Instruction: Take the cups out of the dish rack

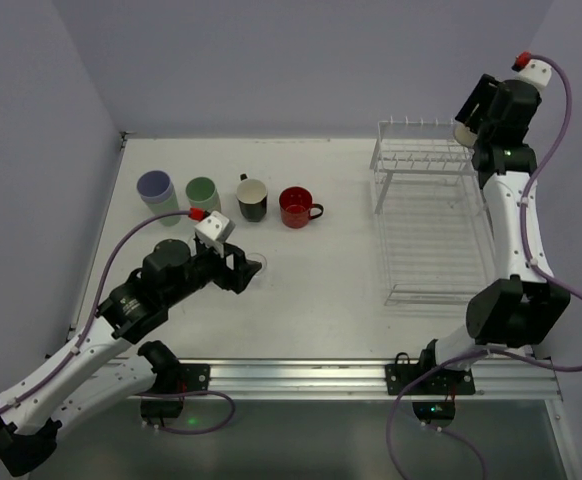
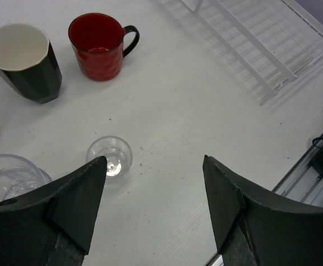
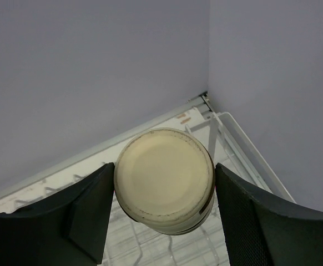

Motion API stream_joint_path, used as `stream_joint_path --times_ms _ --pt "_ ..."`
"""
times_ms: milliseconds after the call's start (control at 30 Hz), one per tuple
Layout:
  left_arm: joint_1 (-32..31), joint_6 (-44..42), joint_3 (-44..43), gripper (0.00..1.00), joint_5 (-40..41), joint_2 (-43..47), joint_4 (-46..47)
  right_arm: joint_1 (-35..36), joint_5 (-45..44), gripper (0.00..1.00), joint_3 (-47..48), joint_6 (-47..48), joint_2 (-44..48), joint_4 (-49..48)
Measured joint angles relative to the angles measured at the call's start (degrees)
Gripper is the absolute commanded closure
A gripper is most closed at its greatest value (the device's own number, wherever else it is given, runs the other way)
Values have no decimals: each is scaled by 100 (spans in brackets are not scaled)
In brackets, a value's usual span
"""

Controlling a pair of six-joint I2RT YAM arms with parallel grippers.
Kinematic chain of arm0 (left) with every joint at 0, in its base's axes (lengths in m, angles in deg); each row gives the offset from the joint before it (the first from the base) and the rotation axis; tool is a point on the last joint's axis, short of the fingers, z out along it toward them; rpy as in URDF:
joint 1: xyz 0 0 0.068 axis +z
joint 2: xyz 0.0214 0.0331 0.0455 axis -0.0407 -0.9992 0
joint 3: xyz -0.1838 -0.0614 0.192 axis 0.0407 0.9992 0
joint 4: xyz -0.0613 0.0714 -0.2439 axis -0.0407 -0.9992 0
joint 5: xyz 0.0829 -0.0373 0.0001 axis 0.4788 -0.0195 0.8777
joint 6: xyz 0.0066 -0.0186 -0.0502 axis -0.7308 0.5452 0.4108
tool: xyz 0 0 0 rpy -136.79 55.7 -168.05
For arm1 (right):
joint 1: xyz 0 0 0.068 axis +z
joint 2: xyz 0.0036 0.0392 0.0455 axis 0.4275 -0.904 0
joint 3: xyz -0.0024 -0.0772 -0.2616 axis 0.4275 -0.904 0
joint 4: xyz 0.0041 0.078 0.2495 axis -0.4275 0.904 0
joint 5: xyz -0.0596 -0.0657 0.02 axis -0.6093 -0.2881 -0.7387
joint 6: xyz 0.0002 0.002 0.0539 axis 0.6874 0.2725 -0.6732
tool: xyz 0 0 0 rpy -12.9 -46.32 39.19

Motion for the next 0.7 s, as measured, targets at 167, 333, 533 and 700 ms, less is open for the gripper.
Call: stream_joint_path --times_ms 167,333,533,700 --pt "39 17 0 26 -9 -35 55 20 579 55 -48 -415 868 -313" --pt "48 205 -44 27 -210 -107 295 140 1386 55 -931 -1139 2048 -999" --pt "66 1027 -33 26 -734 -269 1399 1130 2494 56 -2981 -2339 3136 -2164" --pt "66 2050 227 26 -1235 -651 2935 2068 3447 56 -4784 -3416 3440 -3375"
